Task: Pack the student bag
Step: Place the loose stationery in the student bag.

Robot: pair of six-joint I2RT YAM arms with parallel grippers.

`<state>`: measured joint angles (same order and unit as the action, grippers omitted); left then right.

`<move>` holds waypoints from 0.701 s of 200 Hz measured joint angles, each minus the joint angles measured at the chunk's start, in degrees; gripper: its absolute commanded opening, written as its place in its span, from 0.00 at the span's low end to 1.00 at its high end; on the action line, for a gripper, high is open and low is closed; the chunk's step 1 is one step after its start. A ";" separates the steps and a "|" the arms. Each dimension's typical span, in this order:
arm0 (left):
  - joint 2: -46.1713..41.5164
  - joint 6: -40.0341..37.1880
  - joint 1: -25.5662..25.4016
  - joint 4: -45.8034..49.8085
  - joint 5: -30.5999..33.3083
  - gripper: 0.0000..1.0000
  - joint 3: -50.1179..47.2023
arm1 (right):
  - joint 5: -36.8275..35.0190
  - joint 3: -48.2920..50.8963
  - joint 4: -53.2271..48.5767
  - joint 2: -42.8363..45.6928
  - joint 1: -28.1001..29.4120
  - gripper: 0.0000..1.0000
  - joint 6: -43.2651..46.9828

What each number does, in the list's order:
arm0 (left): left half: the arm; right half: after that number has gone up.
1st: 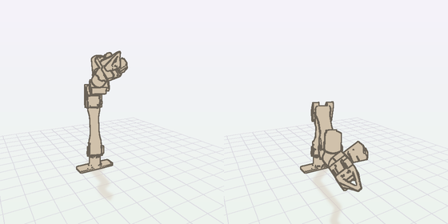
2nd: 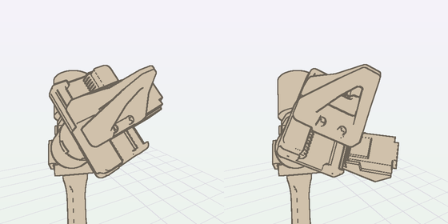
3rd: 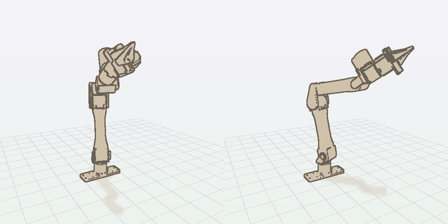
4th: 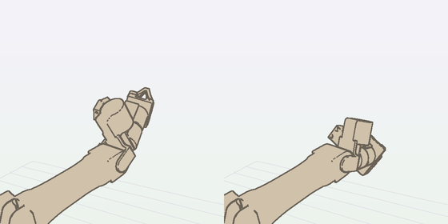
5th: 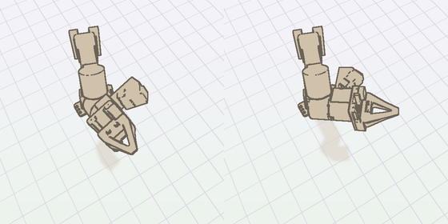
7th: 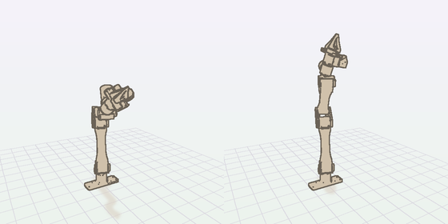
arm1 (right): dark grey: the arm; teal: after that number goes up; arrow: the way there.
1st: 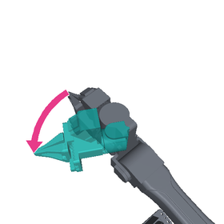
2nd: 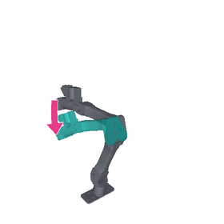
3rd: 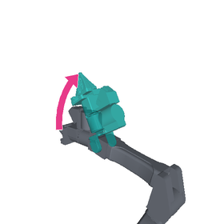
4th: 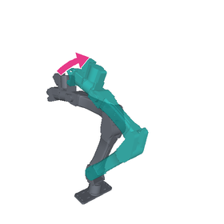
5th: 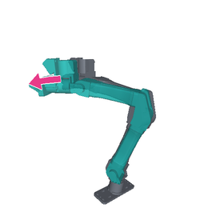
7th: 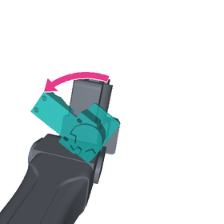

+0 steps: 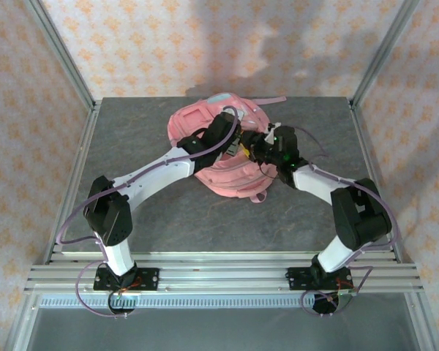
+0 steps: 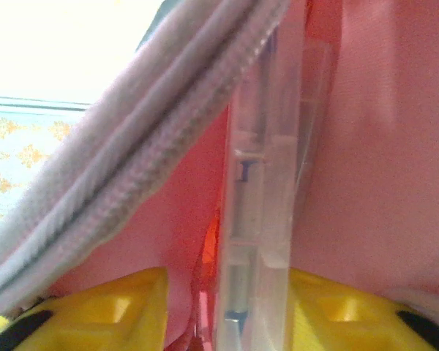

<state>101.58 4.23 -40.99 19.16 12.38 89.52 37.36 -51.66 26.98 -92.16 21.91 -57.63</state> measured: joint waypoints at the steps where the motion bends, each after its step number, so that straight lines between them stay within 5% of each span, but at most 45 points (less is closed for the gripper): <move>1: 0.00 0.04 0.00 0.00 0.00 0.00 0.00 | -0.04 0.00 -0.02 0.02 0.02 0.46 0.04; 78: 0.02 0.50 0.00 0.02 0.00 0.00 0.00 | -4.04 6.60 -6.93 10.03 0.55 0.20 6.64; 140: 0.02 1.99 0.00 0.61 -1.31 0.00 0.11 | -3.48 2.29 -6.23 2.08 0.57 0.06 7.52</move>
<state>101.60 6.22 -40.99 19.77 11.07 89.62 33.89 -49.36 20.75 -90.08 22.48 -50.11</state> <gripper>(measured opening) 0.043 0.064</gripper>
